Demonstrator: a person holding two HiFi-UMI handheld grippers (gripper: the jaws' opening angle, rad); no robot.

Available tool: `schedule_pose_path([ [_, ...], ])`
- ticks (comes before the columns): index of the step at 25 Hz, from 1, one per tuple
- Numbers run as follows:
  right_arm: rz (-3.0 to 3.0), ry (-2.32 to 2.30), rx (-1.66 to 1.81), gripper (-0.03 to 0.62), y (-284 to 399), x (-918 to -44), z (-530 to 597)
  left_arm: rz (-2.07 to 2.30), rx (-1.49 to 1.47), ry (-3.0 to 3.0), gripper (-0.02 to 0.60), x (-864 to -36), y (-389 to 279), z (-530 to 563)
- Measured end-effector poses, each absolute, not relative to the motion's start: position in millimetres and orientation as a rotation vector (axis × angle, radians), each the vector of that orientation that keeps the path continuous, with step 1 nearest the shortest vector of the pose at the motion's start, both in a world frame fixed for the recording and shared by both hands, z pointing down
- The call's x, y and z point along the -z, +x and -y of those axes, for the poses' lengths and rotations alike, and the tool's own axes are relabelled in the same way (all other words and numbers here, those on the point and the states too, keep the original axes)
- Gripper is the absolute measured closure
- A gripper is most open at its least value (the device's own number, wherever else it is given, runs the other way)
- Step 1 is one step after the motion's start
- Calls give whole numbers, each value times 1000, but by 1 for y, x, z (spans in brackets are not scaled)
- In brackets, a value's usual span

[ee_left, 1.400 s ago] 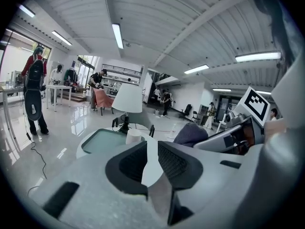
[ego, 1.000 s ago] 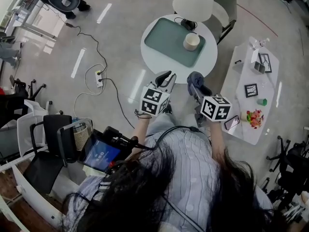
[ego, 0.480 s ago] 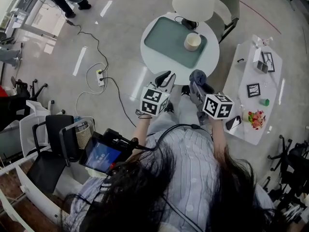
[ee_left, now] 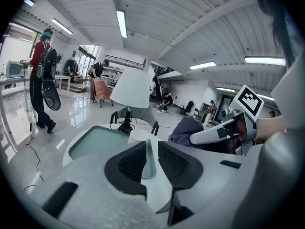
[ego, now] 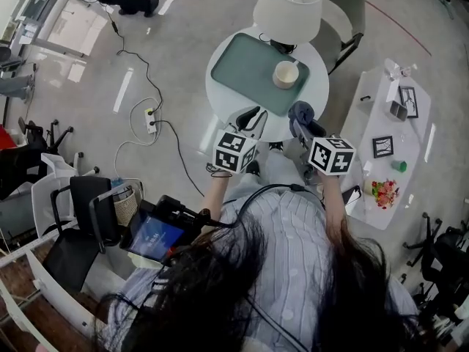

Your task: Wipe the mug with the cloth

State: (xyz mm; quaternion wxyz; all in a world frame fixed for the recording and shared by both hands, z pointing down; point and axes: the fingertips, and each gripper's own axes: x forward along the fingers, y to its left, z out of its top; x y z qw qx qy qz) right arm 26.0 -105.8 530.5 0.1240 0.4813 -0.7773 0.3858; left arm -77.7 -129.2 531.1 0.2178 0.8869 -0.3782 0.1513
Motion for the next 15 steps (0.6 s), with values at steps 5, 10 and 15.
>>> schedule_pose_path([
  [5,2262,1387,-1141,496,40,-539,138,1039,-505,2463,511,-542,-64,161],
  [10,2257,1347,-1177,496,55,-554,163,985,-680,2526,511,-557,-48,201],
  [15,2247,1303,-1213,496,61,-571,182,866,-815,2604,511,-560,-30,239],
])
